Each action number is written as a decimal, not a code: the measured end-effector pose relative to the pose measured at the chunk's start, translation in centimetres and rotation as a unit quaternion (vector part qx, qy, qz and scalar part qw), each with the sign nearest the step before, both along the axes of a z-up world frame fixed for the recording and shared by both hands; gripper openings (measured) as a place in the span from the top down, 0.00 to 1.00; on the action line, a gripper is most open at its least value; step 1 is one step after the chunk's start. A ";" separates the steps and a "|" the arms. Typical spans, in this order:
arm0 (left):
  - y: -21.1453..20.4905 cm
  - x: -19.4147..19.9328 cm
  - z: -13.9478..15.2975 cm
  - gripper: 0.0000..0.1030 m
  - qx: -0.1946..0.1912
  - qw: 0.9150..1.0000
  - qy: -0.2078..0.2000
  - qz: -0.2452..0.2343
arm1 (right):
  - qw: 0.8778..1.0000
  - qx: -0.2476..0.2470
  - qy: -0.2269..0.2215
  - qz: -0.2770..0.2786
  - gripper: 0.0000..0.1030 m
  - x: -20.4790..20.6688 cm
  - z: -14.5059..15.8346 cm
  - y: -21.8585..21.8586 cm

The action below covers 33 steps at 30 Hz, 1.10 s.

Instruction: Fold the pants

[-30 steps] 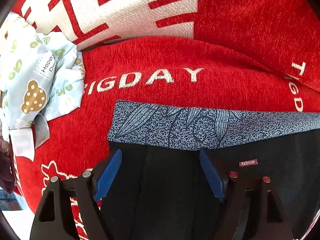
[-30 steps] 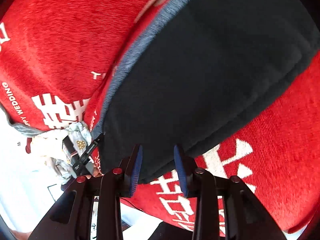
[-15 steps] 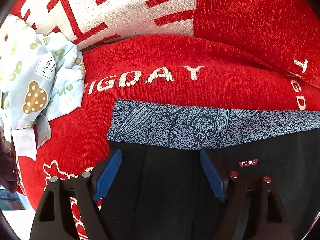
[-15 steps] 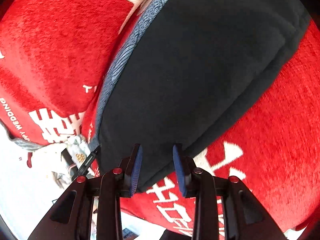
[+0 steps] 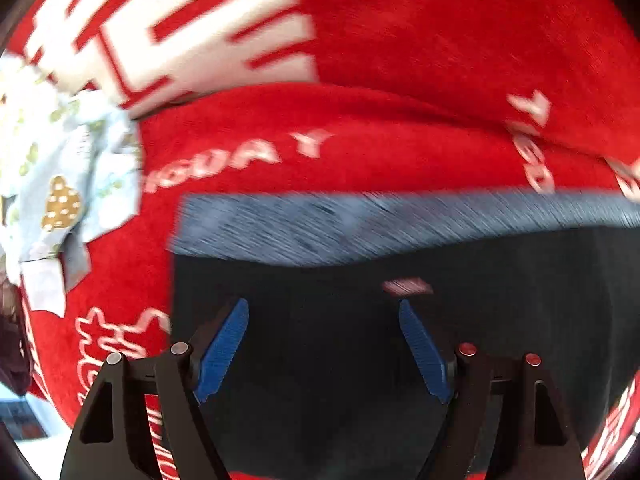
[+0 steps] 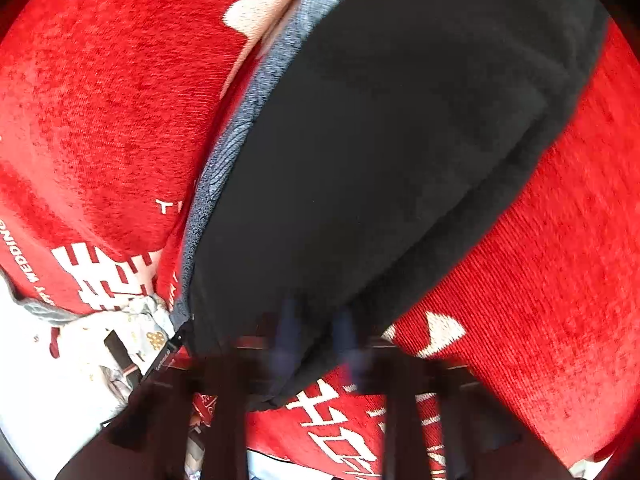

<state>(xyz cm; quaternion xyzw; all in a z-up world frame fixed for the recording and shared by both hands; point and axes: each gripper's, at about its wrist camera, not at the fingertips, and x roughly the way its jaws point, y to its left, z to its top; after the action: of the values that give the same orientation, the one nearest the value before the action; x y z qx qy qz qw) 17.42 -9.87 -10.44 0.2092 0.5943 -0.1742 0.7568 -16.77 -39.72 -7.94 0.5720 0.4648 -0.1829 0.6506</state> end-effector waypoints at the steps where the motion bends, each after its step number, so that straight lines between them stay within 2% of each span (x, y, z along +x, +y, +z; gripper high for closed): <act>1: -0.5 -0.8 -0.6 0.22 0.010 1.000 0.004 -0.006 | 1.000 -0.010 -0.008 0.005 0.92 0.3 0.9 -0.1; 3: -0.7 -1.7 -1.2 0.22 0.019 1.000 -0.011 -0.010 | 0.998 -0.045 -0.013 0.029 0.92 0.6 2.9 0.1; 5: -0.5 -1.7 -1.3 0.22 0.011 1.000 -0.016 -0.003 | 0.996 -0.076 0.005 0.056 0.93 0.2 3.6 0.7; 8: -0.5 -1.6 -1.3 0.22 0.008 1.000 -0.014 -0.009 | 0.991 -0.089 0.062 0.072 0.95 -1.3 0.9 1.1; 9: -0.6 -1.6 -1.3 0.22 0.011 1.000 -0.014 -0.012 | 0.993 -0.070 0.071 0.057 0.96 -2.3 -0.4 0.8; 10: -0.8 -1.4 -1.1 0.22 0.018 1.000 -0.010 -0.014 | 0.996 -0.054 0.056 0.036 0.98 -3.4 -0.8 0.3; 11: -0.9 -1.4 -0.9 0.22 0.024 1.000 -0.008 -0.013 | 0.998 -0.043 0.045 0.009 0.98 -4.5 -0.7 -0.2; 12: -1.2 -1.4 -0.6 0.22 0.030 0.999 -0.004 -0.011 | 0.998 -0.040 0.041 -0.003 0.90 -5.3 -0.3 -0.7; 14: -1.7 -1.8 0.3 0.22 0.022 1.000 0.002 -0.011 | 0.999 -0.044 0.023 -0.019 0.90 -6.9 1.4 -2.1; 15: -2.2 -2.3 0.9 0.22 0.015 1.000 0.004 -0.013 | 0.998 -0.051 0.015 -0.022 0.85 -7.7 2.3 -3.0; 16: -2.9 -2.8 1.7 0.22 0.008 1.000 0.004 -0.018 | 0.998 -0.061 0.009 -0.026 0.74 -8.4 3.3 -4.3; 18: -4.9 -4.3 2.8 0.22 -0.010 0.999 0.005 -0.031 | 0.995 -0.093 0.008 -0.045 0.62 -9.9 5.3 -7.4; 21: -8.9 -7.2 3.0 0.22 -0.031 0.998 0.025 -0.056 | 0.989 -0.115 0.002 -0.094 0.61 -12.2 6.8 -11.9; 23: -10.1 -8.9 2.3 0.22 -0.024 0.997 0.038 -0.065 | 0.983 -0.126 0.002 -0.135 0.61 -13.6 7.3 -14.8; 25: -10.9 -10.3 0.7 0.22 -0.003 0.998 0.039 -0.054 | 0.978 -0.130 0.004 -0.163 0.61 -14.3 7.2 -17.4; 27: -10.6 -10.5 0.7 0.22 -0.013 0.999 0.027 -0.033 | 0.976 -0.131 0.014 -0.173 0.61 -14.9 6.5 -19.7; 29: -10.3 -10.2 0.8 0.22 -0.018 0.999 0.034 -0.020 | 0.976 -0.128 0.015 -0.175 0.61 -15.3 5.5 -21.9; 33: -10.7 -10.0 0.8 0.22 -0.003 0.999 0.028 -0.027 | 0.979 -0.104 0.016 -0.175 0.61 -14.9 3.1 -24.4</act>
<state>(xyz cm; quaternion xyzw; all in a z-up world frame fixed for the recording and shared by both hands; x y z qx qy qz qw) 7.42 -20.53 -9.59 0.2181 0.6092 -0.2022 0.7351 -31.72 -64.10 -4.87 0.5704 0.3462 -0.3508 0.6570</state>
